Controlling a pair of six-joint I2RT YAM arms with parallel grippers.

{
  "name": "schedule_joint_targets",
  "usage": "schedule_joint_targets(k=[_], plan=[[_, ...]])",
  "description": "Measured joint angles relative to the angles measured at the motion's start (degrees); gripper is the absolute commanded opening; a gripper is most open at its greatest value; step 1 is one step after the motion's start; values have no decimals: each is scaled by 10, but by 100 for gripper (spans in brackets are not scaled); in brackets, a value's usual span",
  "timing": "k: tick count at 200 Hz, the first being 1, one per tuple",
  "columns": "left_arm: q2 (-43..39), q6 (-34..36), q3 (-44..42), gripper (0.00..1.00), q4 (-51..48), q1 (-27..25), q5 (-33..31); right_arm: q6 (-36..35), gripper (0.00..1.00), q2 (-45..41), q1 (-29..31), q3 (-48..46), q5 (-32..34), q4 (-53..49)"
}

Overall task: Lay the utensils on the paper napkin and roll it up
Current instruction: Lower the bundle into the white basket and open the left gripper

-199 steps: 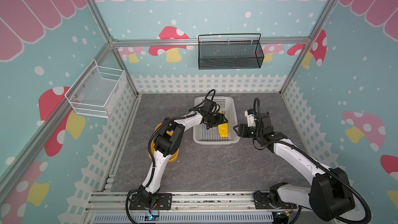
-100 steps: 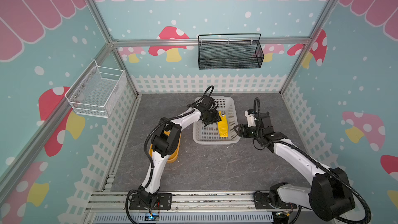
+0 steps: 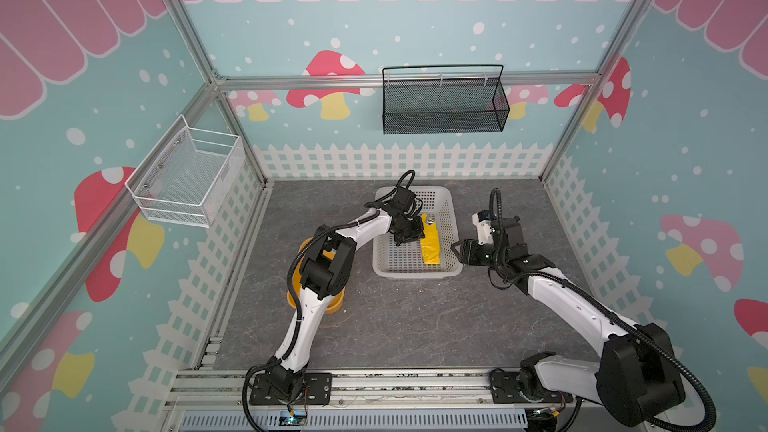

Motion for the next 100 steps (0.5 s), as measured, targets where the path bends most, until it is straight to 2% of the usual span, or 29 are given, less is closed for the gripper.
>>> schedule_joint_targets(k=[74,100], plan=[[22,0,18,18,4,-3,22,-1,61,0,0,-10,0,0],[22,4,18,29,7,-4,23,-1,61,0,0,-10,3,0]])
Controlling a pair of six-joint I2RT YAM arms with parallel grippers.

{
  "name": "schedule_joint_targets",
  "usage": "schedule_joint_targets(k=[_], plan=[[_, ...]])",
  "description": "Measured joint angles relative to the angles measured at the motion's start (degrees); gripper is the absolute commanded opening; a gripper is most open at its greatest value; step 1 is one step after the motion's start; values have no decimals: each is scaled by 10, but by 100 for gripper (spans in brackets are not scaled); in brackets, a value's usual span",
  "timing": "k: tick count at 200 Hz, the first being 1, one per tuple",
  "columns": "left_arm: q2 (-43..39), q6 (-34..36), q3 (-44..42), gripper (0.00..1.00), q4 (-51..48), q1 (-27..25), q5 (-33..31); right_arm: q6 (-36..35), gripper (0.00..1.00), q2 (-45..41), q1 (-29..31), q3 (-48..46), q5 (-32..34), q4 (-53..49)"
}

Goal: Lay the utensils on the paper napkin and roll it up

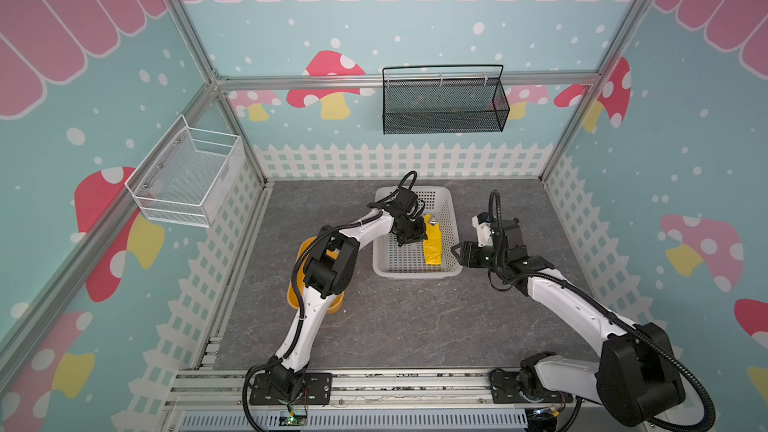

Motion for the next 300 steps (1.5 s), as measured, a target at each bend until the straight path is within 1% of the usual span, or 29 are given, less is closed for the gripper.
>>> schedule_joint_targets(k=[7,21,43,57,78,105,129,148,155,175,199,219,246,268,274,300], plan=[[-2,2,-1,33,1,0,-1,0,61,0,0,0,3,-1],[-13,7,-10,39,3,-1,-8,1,61,-3,0,0,14,-5],[-49,14,-40,48,-5,-4,-29,2,61,-28,0,0,53,-16],[-88,23,-65,53,-8,-5,-48,2,61,-52,0,0,89,-21],[-173,34,-116,56,2,-7,-80,0,65,-93,0,-5,160,-23],[-321,48,-225,58,52,-8,-131,-10,76,-143,0,-24,266,-24],[-444,56,-343,60,101,-5,-185,-41,77,-184,-1,-65,353,3],[-525,61,-438,63,132,8,-226,-86,77,-214,-1,-127,415,57],[-551,61,-470,67,139,18,-241,-103,77,-220,-1,-148,434,77],[-621,67,-549,85,150,53,-288,-155,75,-227,-3,-217,477,156],[-699,80,-621,99,167,88,-346,-206,74,-222,-10,-284,496,264],[-743,91,-667,100,184,121,-389,-239,75,-190,-21,-325,501,370],[-751,110,-700,100,201,172,-436,-271,77,-117,-37,-339,494,472],[-745,130,-715,100,216,207,-471,-280,77,-45,-63,-338,473,559],[-744,136,-720,100,226,214,-480,-282,78,-24,-72,-338,466,583],[-741,178,-760,100,304,249,-507,-295,80,47,-105,-339,418,676]])
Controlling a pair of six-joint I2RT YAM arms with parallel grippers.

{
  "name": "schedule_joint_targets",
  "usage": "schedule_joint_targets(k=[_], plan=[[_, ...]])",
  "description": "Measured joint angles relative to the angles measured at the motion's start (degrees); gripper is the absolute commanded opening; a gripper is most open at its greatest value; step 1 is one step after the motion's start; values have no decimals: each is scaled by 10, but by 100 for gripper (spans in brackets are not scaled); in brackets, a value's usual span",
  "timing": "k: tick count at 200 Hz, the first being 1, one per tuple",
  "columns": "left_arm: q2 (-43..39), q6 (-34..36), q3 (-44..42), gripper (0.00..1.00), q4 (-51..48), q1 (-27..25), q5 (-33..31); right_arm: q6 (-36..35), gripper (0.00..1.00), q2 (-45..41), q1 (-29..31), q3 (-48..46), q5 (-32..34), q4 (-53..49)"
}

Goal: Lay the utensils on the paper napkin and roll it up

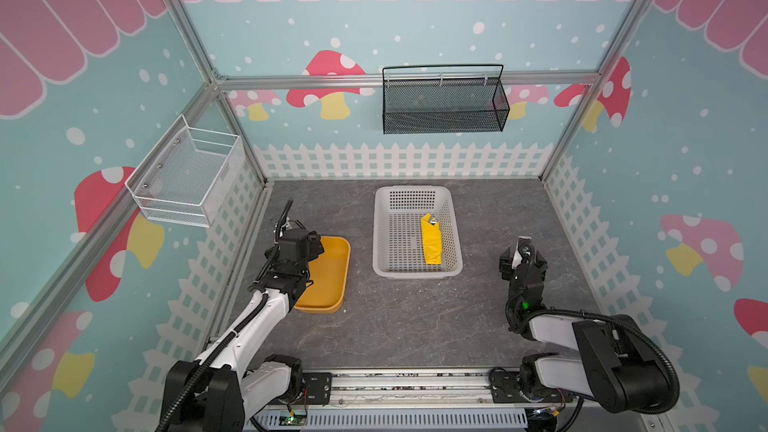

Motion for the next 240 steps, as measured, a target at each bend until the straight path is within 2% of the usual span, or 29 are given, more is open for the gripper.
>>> schedule_joint_targets(k=[34,59,63,69,136,240], plan=[[45,53,-39,100,105,37,-1,-4,81,104,-48,-5,-98,143],[87,81,-65,100,187,39,14,-11,86,113,-49,-15,-148,173],[94,85,-70,100,203,40,18,-9,94,112,-49,-14,-149,174],[103,90,-78,100,228,40,23,-6,99,111,-49,-12,-150,173],[238,127,-125,100,479,44,111,0,99,115,-49,3,-135,178],[245,126,-135,100,534,43,81,0,99,115,-49,3,-132,179]])
